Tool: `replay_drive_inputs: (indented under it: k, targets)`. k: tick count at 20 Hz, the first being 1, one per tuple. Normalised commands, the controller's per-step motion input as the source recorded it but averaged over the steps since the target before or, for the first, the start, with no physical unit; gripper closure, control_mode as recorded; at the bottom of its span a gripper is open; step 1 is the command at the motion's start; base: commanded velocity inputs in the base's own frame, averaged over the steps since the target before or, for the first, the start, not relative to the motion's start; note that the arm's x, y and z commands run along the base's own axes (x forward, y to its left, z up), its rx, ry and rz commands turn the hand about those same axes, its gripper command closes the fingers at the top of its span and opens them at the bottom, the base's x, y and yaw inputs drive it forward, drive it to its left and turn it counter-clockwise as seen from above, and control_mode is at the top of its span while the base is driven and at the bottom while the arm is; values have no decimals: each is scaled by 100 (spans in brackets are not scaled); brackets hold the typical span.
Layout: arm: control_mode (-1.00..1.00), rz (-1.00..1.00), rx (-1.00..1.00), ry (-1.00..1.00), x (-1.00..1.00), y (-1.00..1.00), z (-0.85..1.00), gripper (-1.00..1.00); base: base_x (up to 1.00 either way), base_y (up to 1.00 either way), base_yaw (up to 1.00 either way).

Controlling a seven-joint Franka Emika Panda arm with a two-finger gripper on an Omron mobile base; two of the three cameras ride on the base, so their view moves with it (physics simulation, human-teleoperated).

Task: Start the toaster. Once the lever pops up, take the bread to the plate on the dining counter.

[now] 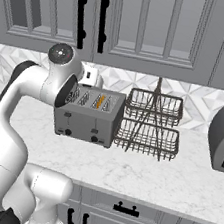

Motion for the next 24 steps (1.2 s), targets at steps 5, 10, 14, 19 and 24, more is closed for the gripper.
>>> replay_drive_inputs:
  k: [5, 10, 14, 19, 24]
  targets:
    - [-100, 0, 0, 0, 0, 0, 0, -100, 0, 0, 0]
    - [-100, 0, 0, 0, 0, 0, 0, -100, 0, 0, 0]
    - [-100, 0, 0, 0, 0, 0, 0, -100, 0, 0, 0]
    - [-100, 0, 0, 0, 0, 0, 0, -100, 0, 0, 0]
    - [-100, 0, 0, 0, 0, 0, 0, -100, 0, 0, 0]
